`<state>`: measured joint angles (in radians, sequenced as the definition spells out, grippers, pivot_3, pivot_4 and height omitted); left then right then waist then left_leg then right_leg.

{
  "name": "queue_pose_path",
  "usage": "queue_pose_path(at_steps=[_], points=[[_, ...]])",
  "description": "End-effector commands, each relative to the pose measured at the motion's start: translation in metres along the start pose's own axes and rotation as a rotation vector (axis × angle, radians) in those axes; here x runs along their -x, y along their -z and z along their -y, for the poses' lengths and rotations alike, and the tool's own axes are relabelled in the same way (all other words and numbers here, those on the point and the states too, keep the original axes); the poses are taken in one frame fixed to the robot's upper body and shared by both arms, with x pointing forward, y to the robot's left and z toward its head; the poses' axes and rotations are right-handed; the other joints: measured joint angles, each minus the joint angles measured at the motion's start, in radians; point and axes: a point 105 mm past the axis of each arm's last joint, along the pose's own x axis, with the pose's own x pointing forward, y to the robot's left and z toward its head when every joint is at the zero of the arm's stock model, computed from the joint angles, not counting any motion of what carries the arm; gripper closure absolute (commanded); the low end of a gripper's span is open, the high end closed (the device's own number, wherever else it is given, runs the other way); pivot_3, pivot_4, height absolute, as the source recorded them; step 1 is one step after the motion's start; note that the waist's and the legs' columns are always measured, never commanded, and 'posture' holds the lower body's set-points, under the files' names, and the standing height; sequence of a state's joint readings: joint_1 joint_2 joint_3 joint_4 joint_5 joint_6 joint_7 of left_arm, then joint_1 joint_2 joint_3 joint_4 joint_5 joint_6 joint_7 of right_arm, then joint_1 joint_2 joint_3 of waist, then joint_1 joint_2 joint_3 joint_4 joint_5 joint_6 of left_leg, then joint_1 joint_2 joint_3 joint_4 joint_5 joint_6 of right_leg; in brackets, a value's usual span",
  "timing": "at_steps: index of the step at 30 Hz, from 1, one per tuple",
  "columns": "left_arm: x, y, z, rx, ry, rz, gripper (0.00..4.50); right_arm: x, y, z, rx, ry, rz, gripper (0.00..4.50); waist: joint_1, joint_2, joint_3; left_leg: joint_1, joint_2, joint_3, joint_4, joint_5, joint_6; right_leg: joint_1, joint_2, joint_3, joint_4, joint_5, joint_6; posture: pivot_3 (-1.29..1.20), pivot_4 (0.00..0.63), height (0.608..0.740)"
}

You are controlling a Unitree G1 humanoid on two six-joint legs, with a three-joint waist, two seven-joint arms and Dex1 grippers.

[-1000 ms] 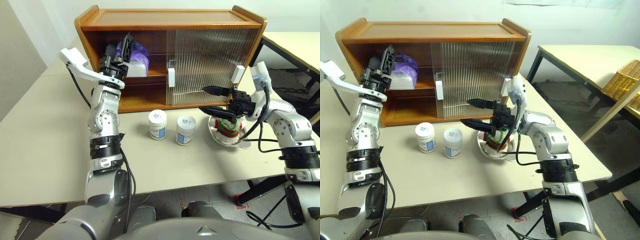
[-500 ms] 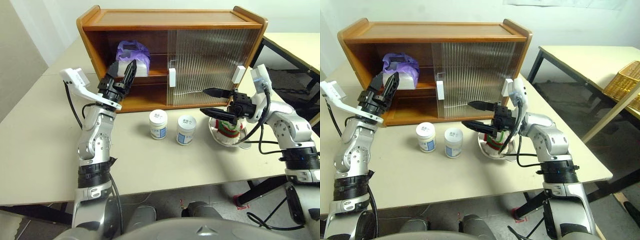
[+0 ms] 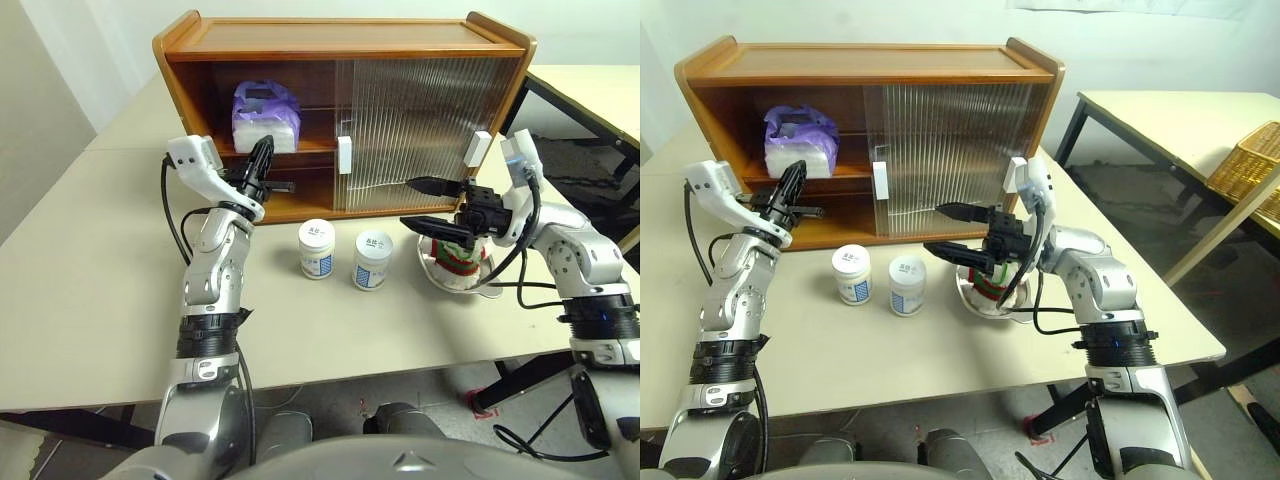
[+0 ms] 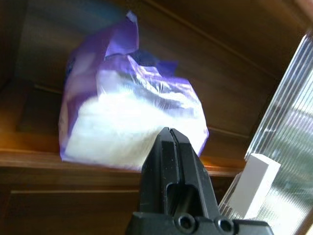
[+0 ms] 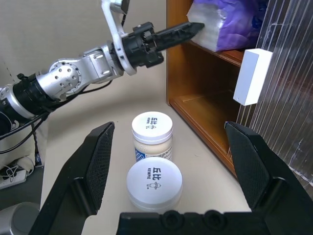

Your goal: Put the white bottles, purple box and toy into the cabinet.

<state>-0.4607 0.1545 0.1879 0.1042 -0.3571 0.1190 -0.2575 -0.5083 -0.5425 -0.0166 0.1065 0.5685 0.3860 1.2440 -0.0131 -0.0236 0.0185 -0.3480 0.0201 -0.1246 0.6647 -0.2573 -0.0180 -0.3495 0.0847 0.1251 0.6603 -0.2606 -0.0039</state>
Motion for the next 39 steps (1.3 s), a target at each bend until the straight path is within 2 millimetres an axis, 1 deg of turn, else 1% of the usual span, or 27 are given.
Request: queue_pose_path(at_steps=[1, 5, 9, 15, 17, 20, 23, 24, 25, 27, 29, 31, 33, 35, 36, 39], points=[[-0.008, 0.009, -0.002, -0.013, -0.026, -0.024, 4.47, -0.001, 0.001, -0.002, 0.011, -0.002, -0.022, 0.0, 0.0, 0.0, 0.0, 0.0, 0.0, 0.0, 0.0, 0.0, 0.0, 0.0, 0.0, 0.0, 0.0, 0.0, 0.0, -0.04, 0.0, 0.74], [-0.021, 0.007, -0.006, -0.023, -0.056, -0.009, 4.47, -0.001, 0.001, -0.002, 0.011, 0.0, -0.023, 0.0, 0.0, 0.0, 0.0, 0.0, 0.0, 0.0, 0.0, 0.0, 0.0, 0.0, 0.0, 0.0, 0.0, 0.0, 0.0, -0.04, 0.0, 0.74], [-0.033, 0.003, -0.015, -0.047, -0.098, 0.011, 4.47, -0.001, 0.001, -0.002, 0.011, 0.002, -0.024, 0.0, -0.001, 0.0, 0.0, 0.0, 0.0, 0.0, 0.0, 0.0, 0.0, 0.0, 0.0, 0.0, 0.0, 0.0, 0.0, -0.04, 0.0, 0.74], [-0.035, 0.003, -0.023, -0.07, -0.12, 0.017, 4.47, 0.001, 0.0, -0.001, 0.013, 0.009, -0.026, 0.0, -0.005, 0.0, 0.0, 0.0, 0.0, 0.0, -0.001, 0.0, 0.001, 0.0, 0.0, 0.0, 0.0, -0.001, 0.002, -0.05, 0.0, 0.74], [-0.034, 0.003, -0.022, -0.056, -0.111, 0.023, 4.47, 0.001, 0.0, -0.001, 0.013, 0.01, -0.027, 0.0, -0.005, 0.0, 0.0, 0.0, -0.001, 0.0, -0.001, 0.0, 0.001, 0.0, 0.0, 0.0, 0.0, -0.001, 0.002, -0.05, 0.0, 0.74], [-0.032, 0.0, -0.015, -0.049, -0.047, 0.035, 4.47, 0.002, 0.0, 0.0, 0.012, 0.011, -0.028, 0.0, -0.006, 0.0, 0.0, 0.0, -0.001, 0.0, -0.001, 0.0, 0.001, 0.0, 0.0, 0.0, -0.001, -0.001, 0.002, -0.05, 0.0, 0.74], [-0.025, -0.007, 0.0, 0.001, 0.072, 0.056, 4.47, 0.002, 0.001, 0.0, 0.009, 0.009, -0.03, 0.0, -0.006, 0.0, 0.0, -0.001, -0.002, 0.0, -0.001, 0.0, 0.001, 0.0, 0.0, 0.0, -0.001, -0.001, 0.002, -0.04, 0.0, 0.74], [-0.022, -0.012, 0.004, -0.008, 0.109, 0.073, 4.11, 0.001, 0.001, 0.0, 0.009, 0.008, -0.03, 0.0, -0.006, 0.0, 0.0, -0.001, -0.002, 0.0, -0.001, 0.0, 0.001, 0.0, 0.0, 0.0, -0.001, -0.001, 0.002, -0.04, 0.0, 0.74], [-0.02, -0.015, 0.007, -0.019, 0.129, 0.083, 3.89, 0.001, 0.0, 0.0, 0.009, 0.007, -0.03, 0.0, -0.006, 0.0, 0.0, -0.001, -0.002, 0.0, -0.001, -0.001, 0.001, 0.0, 0.0, 0.0, -0.001, -0.001, 0.002, -0.04, 0.0, 0.74], [-0.014, -0.025, 0.01, 0.005, 0.166, 0.113, 3.27, 0.0, 0.001, 0.0, 0.007, 0.005, -0.03, 0.0, -0.006, 0.0, 0.0, -0.001, -0.002, 0.0, -0.001, -0.001, 0.001, 0.0, 0.0, 0.0, -0.002, -0.001, 0.002, -0.03, 0.0, 0.74], [-0.007, -0.036, 0.013, -0.031, 0.223, 0.134, 2.46, -0.001, 0.001, -0.001, 0.006, 0.0, -0.031, 0.0, -0.005, 0.0, 0.0, -0.001, -0.002, 0.0, -0.001, -0.001, 0.001, 0.0, 0.0, 0.0, -0.002, -0.001, 0.002, -0.03, 0.0, 0.74], [0.002, -0.043, 0.015, -0.061, 0.29, 0.145, 1.75, -0.002, 0.001, -0.001, 0.005, -0.003, -0.03, 0.0, -0.006, 0.0, 0.0, -0.001, -0.002, 0.0, -0.001, -0.001, 0.001, 0.0, 0.0, 0.0, -0.002, -0.001, 0.002, -0.02, 0.0, 0.74], [0.009, -0.043, 0.015, -0.067, 0.334, 0.131, 1.03, -0.003, 0.001, -0.001, 0.006, -0.004, -0.031, 0.0, -0.004, 0.0, 0.0, 0.0, -0.002, 0.0, -0.002, -0.001, 0.001, 0.0, 0.0, 0.0, -0.002, -0.001, 0.002, -0.02, 0.0, 0.74], [0.018, -0.041, 0.01, -0.106, 0.361, 0.1, 0.32, -0.003, 0.001, 0.0, 0.006, -0.005, -0.03, 0.0, -0.003, 0.0, 0.0, 0.0, -0.002, -0.001, -0.001, -0.001, 0.001, 0.0, 0.0, 0.0, -0.002, -0.001, 0.002, -0.02, 0.0, 0.74], [0.026, -0.037, 0.006, -0.119, 0.388, 0.068, 0.01, -0.003, 0.001, 0.0, 0.007, -0.005, -0.03, 0.0, -0.003, 0.0, 0.0, 0.0, -0.002, -0.001, -0.001, -0.001, 0.001, 0.0, 0.0, 0.0, -0.002, -0.001, 0.002, -0.02, 0.0, 0.74], [0.059, -0.022, -0.001, -0.124, 0.515, -0.06, 0.01, -0.003, 0.0, 0.0, 0.009, -0.008, -0.03, 0.0, -0.006, 0.001, 0.0, 0.0, -0.001, -0.001, -0.002, -0.002, 0.0, -0.001, -0.001, 0.0, -0.002, -0.002, 0.001, -0.02, 0.0, 0.74]])
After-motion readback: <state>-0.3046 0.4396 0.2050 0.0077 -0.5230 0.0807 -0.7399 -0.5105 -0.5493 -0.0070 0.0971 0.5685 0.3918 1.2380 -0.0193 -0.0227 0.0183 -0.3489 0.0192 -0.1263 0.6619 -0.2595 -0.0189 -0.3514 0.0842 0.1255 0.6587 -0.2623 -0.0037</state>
